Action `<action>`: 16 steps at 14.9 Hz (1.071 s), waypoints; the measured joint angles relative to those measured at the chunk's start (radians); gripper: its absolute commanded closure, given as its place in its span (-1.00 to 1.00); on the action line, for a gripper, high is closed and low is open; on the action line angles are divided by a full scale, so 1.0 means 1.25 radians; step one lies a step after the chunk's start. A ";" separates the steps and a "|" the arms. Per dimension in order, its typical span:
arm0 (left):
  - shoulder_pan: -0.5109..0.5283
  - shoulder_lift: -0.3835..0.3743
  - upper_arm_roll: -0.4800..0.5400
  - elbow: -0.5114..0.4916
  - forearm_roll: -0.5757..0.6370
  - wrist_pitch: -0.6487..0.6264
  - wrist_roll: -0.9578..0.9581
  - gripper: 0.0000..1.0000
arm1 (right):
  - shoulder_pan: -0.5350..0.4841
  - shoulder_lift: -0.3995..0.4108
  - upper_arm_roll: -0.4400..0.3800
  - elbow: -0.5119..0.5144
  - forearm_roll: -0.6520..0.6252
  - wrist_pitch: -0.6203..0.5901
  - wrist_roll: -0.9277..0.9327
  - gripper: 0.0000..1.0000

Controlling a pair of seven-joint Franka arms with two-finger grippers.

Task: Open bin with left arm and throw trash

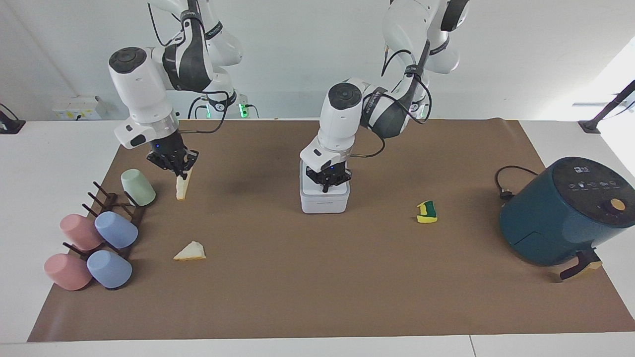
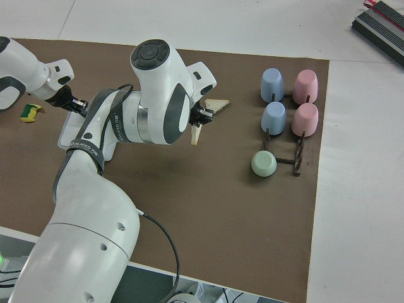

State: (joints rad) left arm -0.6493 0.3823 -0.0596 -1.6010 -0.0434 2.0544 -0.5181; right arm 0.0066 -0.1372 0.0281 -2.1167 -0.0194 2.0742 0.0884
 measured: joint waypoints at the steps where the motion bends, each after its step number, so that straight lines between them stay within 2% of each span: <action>1: 0.000 -0.001 0.000 0.000 0.000 0.000 0.000 1.00 | 0.000 -0.016 0.009 0.001 0.000 -0.018 0.000 1.00; 4: 0.000 -0.011 0.001 -0.001 0.000 -0.007 0.000 1.00 | 0.001 -0.040 0.052 0.027 0.002 -0.065 0.019 1.00; 7: 0.005 -0.060 0.010 0.001 -0.001 -0.063 0.000 1.00 | 0.001 -0.039 0.107 0.043 0.010 -0.068 0.100 1.00; 9: 0.024 -0.103 0.015 0.002 -0.001 -0.105 0.015 1.00 | 0.002 -0.038 0.130 0.044 0.084 -0.064 0.126 1.00; 11: 0.061 -0.138 0.019 0.000 -0.001 -0.148 0.074 1.00 | 0.009 -0.035 0.151 0.044 0.143 -0.036 0.160 1.00; 13: 0.122 -0.153 0.022 -0.003 -0.001 -0.179 0.171 1.00 | 0.059 -0.021 0.159 0.044 0.157 0.007 0.245 1.00; 14: 0.154 -0.155 0.024 -0.010 -0.001 -0.181 0.227 0.91 | 0.097 -0.010 0.161 0.044 0.157 0.037 0.300 1.00; 15: 0.187 -0.155 0.025 -0.021 -0.001 -0.181 0.285 -0.22 | 0.134 0.004 0.163 0.044 0.157 0.068 0.351 1.00; 16: 0.220 -0.155 0.026 -0.035 -0.001 -0.179 0.342 -0.99 | 0.167 0.021 0.165 0.044 0.157 0.101 0.395 1.00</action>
State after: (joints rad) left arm -0.3746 0.1880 -0.0272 -1.6449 -0.0451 1.8311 -0.0903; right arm 0.2154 -0.1114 0.2339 -2.0620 0.1766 2.2008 0.5821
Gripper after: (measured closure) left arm 0.956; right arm 0.912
